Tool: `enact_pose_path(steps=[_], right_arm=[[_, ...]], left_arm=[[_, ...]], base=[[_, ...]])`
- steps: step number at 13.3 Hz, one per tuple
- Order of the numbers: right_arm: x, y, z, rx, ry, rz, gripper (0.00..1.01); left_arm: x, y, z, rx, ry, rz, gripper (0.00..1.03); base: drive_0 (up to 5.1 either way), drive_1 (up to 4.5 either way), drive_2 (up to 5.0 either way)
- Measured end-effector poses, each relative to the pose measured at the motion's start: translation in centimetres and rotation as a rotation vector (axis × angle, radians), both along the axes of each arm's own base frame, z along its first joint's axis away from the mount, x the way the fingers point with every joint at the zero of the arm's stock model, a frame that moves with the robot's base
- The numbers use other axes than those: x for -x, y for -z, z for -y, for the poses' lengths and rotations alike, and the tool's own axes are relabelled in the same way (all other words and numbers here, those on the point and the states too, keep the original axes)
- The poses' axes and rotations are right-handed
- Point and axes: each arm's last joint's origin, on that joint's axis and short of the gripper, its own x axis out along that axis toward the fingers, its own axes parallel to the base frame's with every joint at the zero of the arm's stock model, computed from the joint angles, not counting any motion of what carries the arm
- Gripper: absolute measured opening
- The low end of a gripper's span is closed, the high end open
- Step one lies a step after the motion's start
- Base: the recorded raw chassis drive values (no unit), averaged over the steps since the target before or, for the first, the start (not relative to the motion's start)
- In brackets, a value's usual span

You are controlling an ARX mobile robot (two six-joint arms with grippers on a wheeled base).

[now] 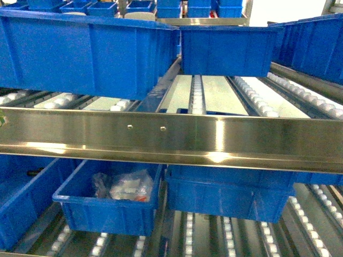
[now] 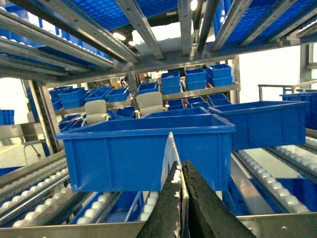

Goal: Move flower gift bag to table near conveyor

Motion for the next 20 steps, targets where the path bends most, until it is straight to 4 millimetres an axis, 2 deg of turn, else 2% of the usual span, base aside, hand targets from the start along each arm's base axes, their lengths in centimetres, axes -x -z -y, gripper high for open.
enact_pose_path(steps=[20], right_arm=[[0.01,-0.02,0.0,0.0,0.0,0.003,0.02]], left_arm=[[-0.01,0.02,0.0,-0.01,-0.002,-0.001,0.02]], base=[[-4.9,2.46,2.5]])
